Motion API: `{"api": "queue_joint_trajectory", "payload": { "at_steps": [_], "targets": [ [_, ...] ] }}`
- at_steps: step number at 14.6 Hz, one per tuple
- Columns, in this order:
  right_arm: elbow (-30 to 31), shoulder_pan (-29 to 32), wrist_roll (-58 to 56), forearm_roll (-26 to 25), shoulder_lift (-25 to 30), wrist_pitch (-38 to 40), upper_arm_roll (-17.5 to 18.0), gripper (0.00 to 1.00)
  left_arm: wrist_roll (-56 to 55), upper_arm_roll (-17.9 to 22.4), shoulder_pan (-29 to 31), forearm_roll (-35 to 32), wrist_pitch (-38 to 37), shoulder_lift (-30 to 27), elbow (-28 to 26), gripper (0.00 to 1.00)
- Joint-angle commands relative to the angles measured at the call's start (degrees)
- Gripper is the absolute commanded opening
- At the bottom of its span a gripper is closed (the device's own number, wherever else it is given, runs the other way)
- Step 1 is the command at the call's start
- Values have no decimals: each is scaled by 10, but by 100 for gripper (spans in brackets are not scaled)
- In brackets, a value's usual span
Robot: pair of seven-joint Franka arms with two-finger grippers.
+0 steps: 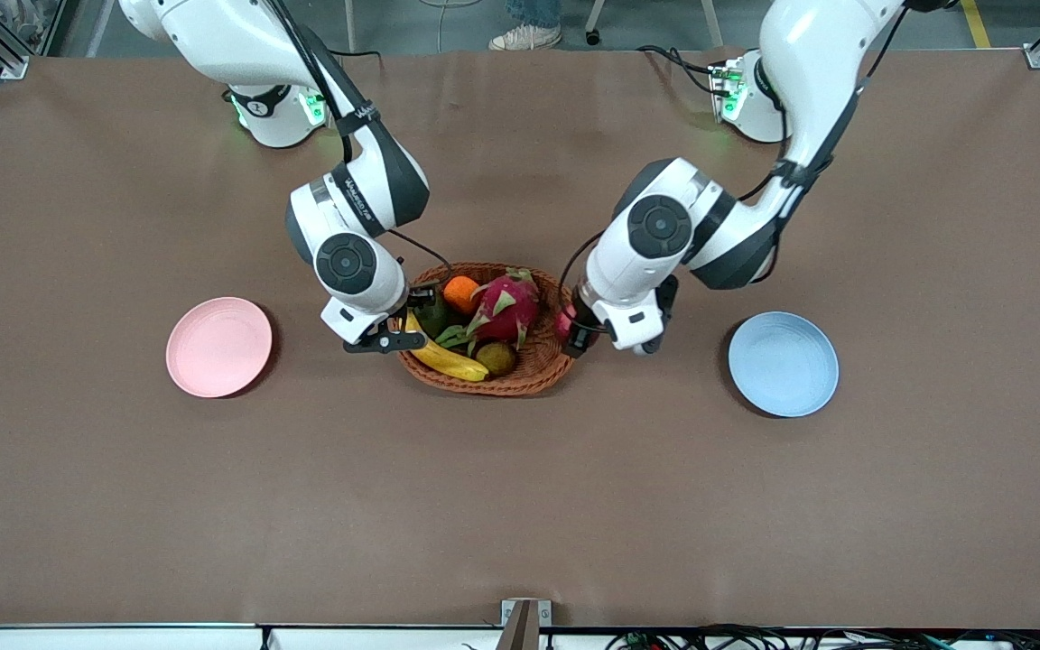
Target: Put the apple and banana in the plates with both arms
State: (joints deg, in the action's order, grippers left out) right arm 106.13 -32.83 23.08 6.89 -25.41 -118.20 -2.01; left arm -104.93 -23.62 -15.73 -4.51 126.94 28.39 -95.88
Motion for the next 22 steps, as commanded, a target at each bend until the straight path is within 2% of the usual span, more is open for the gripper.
{"api": "queue_joint_trajectory", "payload": {
  "at_steps": [1, 6, 10, 15, 18, 20, 22],
  "targets": [
    [0, -7, 7, 11, -1, 0, -5, 66, 78, 0, 34, -43, -55, -31, -8, 17],
    [-6, -7, 7, 13, -4, 0, -5, 53, 330, -3, 158, -44, -146, -57, -24, 18],
    [-7, -7, 7, 13, -4, 2, -5, 37, 483, -3, 271, -49, -147, -55, -55, 20],
    [-14, -7, 21, 13, -4, 3, -5, 21, 506, -2, 299, -52, -125, -45, -101, 23],
    [-14, -7, 21, 14, -4, 3, -4, 12, 507, 0, 308, -60, -71, -41, -141, 23],
    [-14, -7, 18, 14, -4, 3, -4, 9, 506, -1, 313, -100, -28, -36, -169, 23],
    [-13, -7, 16, 13, -4, 2, -4, 4, 506, -1, 324, -103, -14, -27, -174, 24]
  ]
}}
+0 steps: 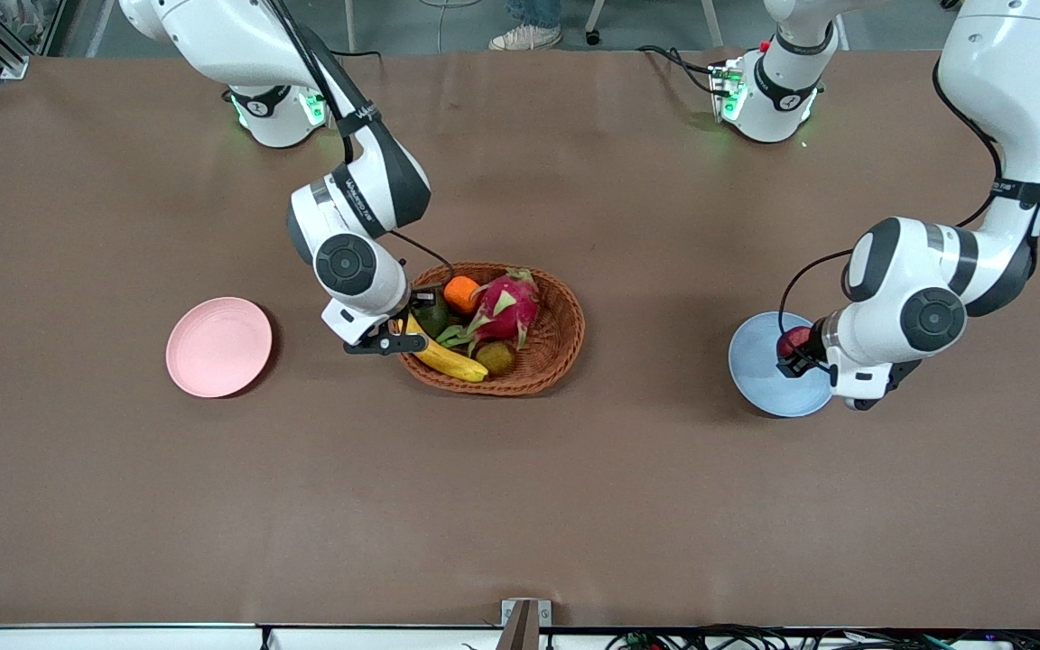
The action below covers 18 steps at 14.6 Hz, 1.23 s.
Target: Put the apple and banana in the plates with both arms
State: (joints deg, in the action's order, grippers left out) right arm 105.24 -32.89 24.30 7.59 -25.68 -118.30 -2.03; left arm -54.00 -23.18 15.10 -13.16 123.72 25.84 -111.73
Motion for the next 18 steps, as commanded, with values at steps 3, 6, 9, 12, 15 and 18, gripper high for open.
{"api": "queue_joint_trajectory", "payload": {
  "at_steps": [3, 6, 9, 12, 15, 18],
  "targets": [
    [-10, -2, 8, 6, 14, 6, -5, 0, -8, -7, 18, -15, 19, 3, -16, 26],
    [-32, 24, 21, 15, 48, 55, -10, 0, -8, -6, 17, -15, 19, 14, -16, 33],
    [-73, 84, 45, 51, 67, 128, -11, 0, -8, -6, 13, -16, 19, 17, -14, 45],
    [-68, 171, 36, 50, 62, 134, -12, 0, -3, -6, 11, -18, 19, 21, -9, 89],
    [-59, 242, -19, 49, 60, 162, -12, 0, -4, -11, 13, -17, 9, 3, -2, 100],
    [-51, 328, -133, 49, 60, 182, -12, 0, 5, -36, 16, -17, -23, -52, 12, 100]
  ]
}}
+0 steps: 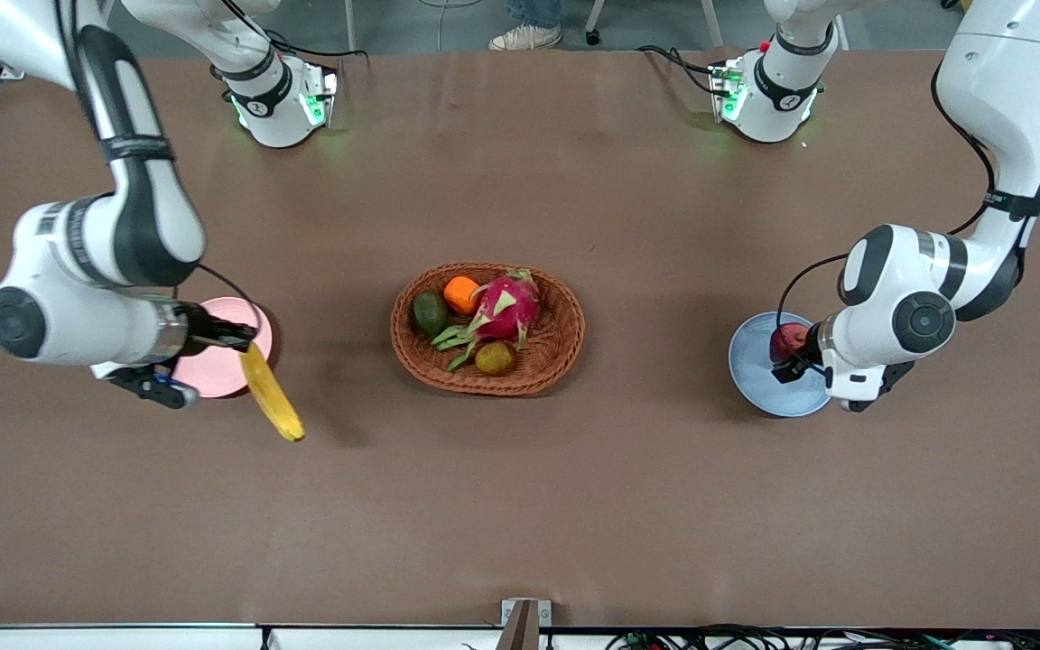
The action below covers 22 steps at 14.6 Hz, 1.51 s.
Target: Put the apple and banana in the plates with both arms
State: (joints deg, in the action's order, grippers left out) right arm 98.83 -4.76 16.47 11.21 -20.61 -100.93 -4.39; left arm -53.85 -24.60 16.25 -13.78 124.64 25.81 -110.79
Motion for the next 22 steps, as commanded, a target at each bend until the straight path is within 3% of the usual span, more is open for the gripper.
{"api": "queue_joint_trajectory", "payload": {
  "at_steps": [1, 7, 10, 13, 15, 17, 18, 19, 20, 22],
  "targets": [
    [26, 62, -86, 13, 9, 7, 11, 0, 19, -29, 5, -10, -59, -67, 21, 100],
    [89, 128, -187, 13, 9, 7, 11, 1, 209, -45, 5, -5, -260, -90, 209, 100],
    [101, 146, -215, 9, 9, 6, 11, 2, 245, -46, 6, -2, -317, -130, 243, 100],
    [104, 149, -215, -7, 6, 3, 11, 3, 311, -40, 6, 47, -351, -165, 265, 100],
    [104, 151, -215, -14, -14, -5, 11, 7, 355, 14, -37, 62, -353, -203, 255, 100],
    [104, 154, -215, -17, -20, -16, 11, 15, 400, 116, -120, 95, -358, -225, 241, 100],
    [103, 152, -215, -17, -19, -16, 11, 42, 419, 151, -139, 136, -368, -234, 235, 100],
    [100, 150, -214, -18, -17, -15, 11, 78, 422, 194, -167, 160, -372, -247, 227, 100],
    [93, 150, -215, -18, -9, -9, 11, 100, 424, 222, -196, 162, -372, -255, 218, 100],
    [60, 145, -208, -18, 12, 28, 13, 100, 424, 228, -202, 164, -372, -266, 209, 100]
  ]
}}
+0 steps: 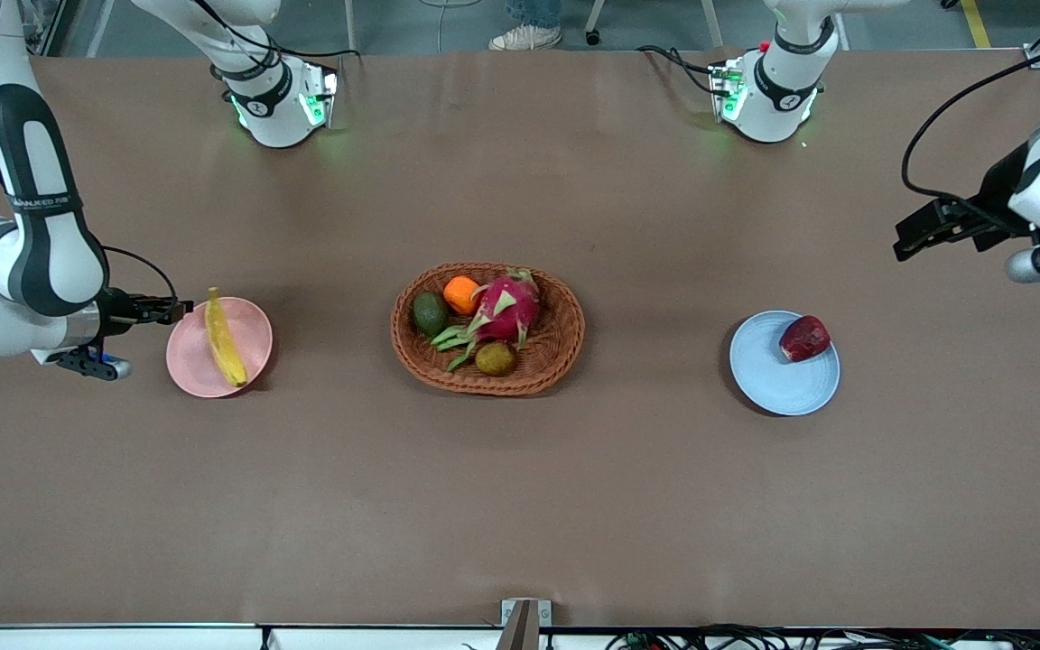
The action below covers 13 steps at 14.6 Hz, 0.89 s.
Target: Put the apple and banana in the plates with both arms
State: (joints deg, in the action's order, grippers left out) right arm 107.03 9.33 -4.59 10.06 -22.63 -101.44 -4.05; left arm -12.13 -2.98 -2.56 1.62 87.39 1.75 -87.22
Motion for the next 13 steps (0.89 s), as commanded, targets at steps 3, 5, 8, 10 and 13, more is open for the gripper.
{"api": "queue_joint_trajectory", "payload": {
  "at_steps": [3, 5, 8, 10, 13],
  "targets": [
    [-150, -9, 39, -7, 40, 125, 12, 100, 7, 10, -15, 9, -1, -27, -26, 100],
    [-231, -33, 56, -11, 41, 175, 11, 100, 7, 10, -17, 9, -10, -32, -28, 100],
    [-289, -57, 53, -59, 67, 180, 13, 100, 7, 0, -17, 10, -11, -36, -30, 100],
    [-346, -60, 45, -68, 67, 181, 13, 100, 7, -2, -15, 10, -11, -36, -30, 100],
    [-372, -63, 45, -75, 70, 184, 12, 100, 7, -2, -14, 10, -11, -46, -37, 100]
  ]
}}
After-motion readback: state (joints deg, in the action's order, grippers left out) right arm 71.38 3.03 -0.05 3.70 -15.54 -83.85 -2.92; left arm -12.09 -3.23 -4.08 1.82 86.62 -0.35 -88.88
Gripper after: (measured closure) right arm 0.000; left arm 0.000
